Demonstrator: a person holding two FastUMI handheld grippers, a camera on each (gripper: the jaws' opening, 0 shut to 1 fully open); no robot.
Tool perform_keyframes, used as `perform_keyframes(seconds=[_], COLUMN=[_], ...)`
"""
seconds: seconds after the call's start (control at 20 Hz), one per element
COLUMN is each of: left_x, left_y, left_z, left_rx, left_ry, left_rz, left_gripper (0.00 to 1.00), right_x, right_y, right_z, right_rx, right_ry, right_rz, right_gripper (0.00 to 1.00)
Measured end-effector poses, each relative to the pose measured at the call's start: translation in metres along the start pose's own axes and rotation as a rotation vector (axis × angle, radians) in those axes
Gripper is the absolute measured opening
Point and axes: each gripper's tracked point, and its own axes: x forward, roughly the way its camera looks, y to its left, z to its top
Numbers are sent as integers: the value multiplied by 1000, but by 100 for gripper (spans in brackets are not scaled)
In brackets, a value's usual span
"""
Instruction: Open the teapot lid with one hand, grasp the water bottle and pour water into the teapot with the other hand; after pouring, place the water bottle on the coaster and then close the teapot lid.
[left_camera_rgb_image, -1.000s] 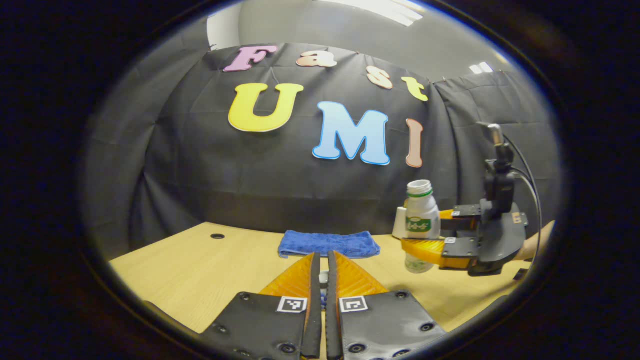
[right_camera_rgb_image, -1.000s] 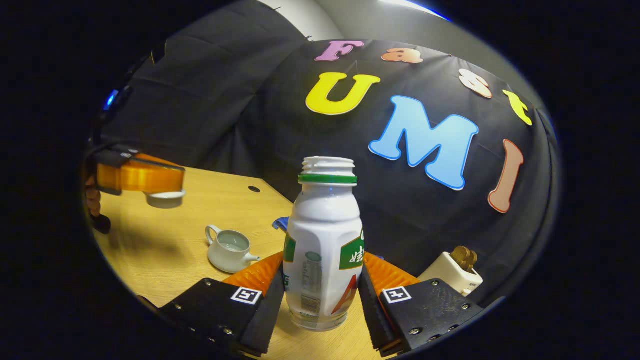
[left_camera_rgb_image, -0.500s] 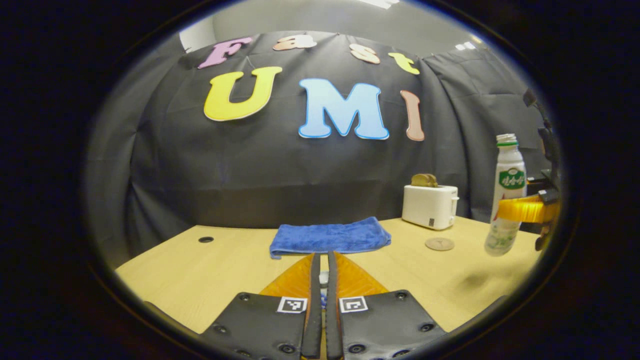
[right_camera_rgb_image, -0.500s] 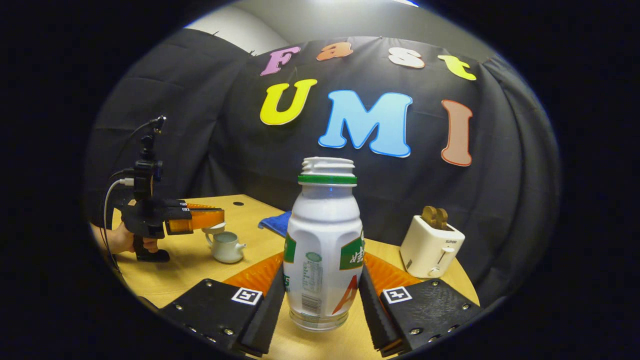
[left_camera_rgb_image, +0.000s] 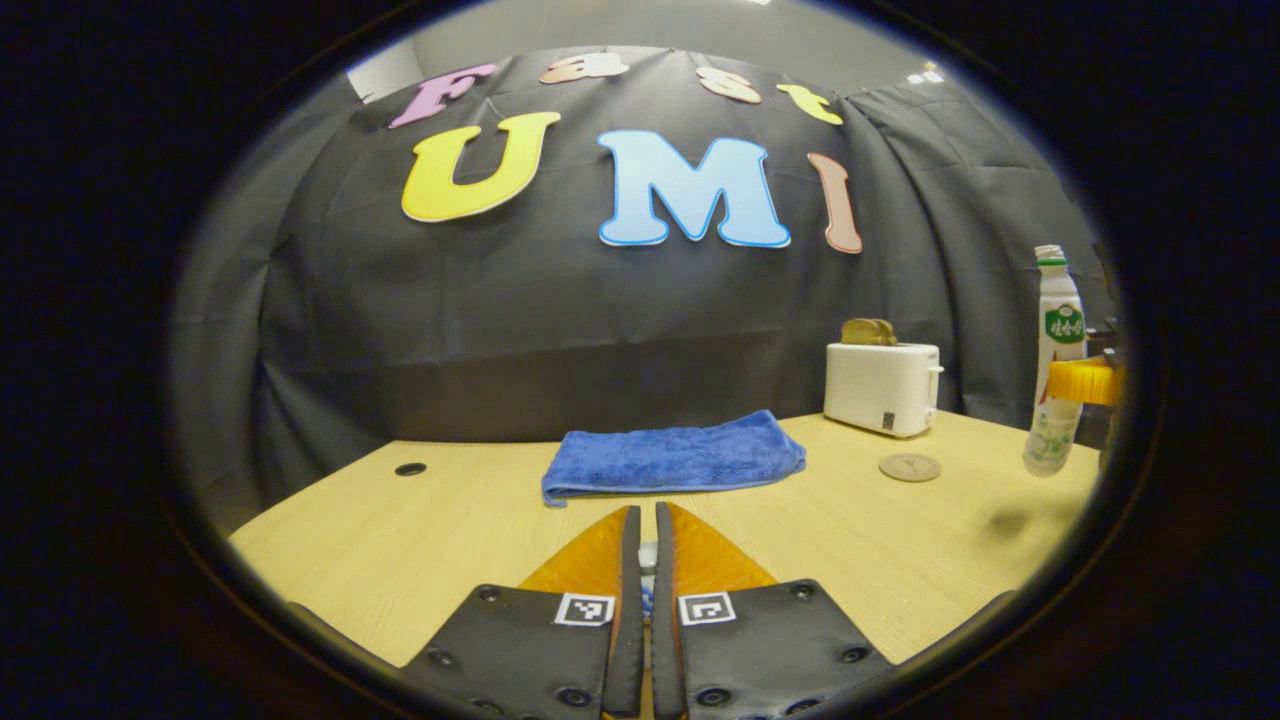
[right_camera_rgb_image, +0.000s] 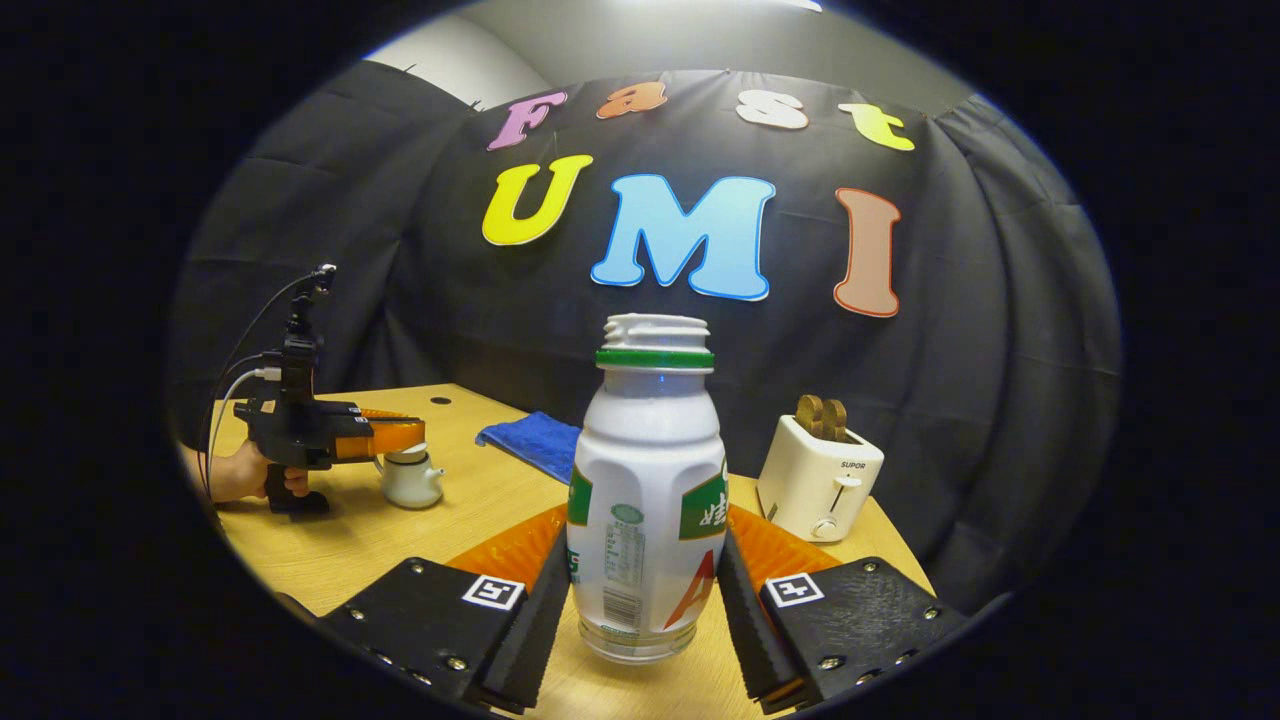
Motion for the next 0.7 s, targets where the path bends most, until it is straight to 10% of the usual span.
perform_keyframes(seconds=[0.7], left_x=[5], left_y=[-1], left_z=[-13], left_rx=[-10], left_ry=[24], left_rz=[9], left_gripper=[14], right_x=[15], right_y=[-2], right_z=[-9], right_rx=[36], right_ry=[35], right_rz=[-21], right_gripper=[73])
